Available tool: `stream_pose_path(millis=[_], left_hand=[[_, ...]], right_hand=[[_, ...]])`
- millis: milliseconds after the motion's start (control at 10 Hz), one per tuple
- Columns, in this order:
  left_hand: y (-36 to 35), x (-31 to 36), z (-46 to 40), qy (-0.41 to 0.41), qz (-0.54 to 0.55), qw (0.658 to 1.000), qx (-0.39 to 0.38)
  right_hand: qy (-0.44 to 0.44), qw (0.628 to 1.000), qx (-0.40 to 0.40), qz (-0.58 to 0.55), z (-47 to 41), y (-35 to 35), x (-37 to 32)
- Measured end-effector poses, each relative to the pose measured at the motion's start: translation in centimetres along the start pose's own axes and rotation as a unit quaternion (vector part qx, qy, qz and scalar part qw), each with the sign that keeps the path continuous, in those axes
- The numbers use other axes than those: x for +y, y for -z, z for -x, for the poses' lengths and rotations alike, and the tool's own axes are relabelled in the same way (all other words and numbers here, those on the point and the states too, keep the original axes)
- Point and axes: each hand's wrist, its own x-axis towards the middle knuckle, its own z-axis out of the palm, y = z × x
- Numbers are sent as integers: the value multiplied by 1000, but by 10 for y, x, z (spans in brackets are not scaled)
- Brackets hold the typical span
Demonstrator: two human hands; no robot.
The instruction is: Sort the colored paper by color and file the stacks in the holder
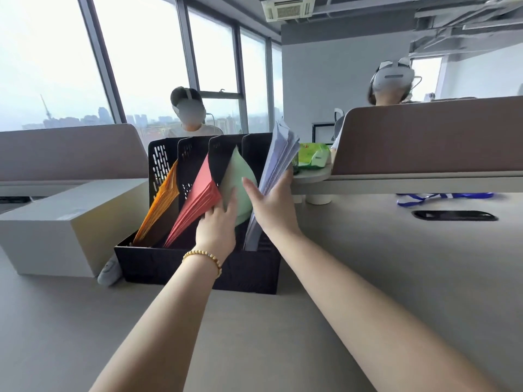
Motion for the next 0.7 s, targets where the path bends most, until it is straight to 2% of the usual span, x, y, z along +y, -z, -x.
stream_pose_path(millis=[100, 200, 300, 400, 500, 700], left_hand=[[1, 4, -5, -8, -44, 999, -2], [4, 4, -9, 19, 37, 998, 57], [11, 7, -11, 111, 297, 942, 113], [12, 16, -13, 131, 416, 892, 121], [4, 24, -6, 79, 381, 915, 109], [1, 33, 30, 52, 333, 929, 151]], right_hand=[[-68, 997, 29, 35, -10, 0, -6], [-110, 991, 61, 52, -18, 9, 6], [-138, 987, 81, -4, -17, 16, 21], [-140, 985, 83, -56, -12, 16, 32], [-132, 986, 69, -75, -4, 14, 33], [-120, 990, 36, -64, 22, 18, 29]])
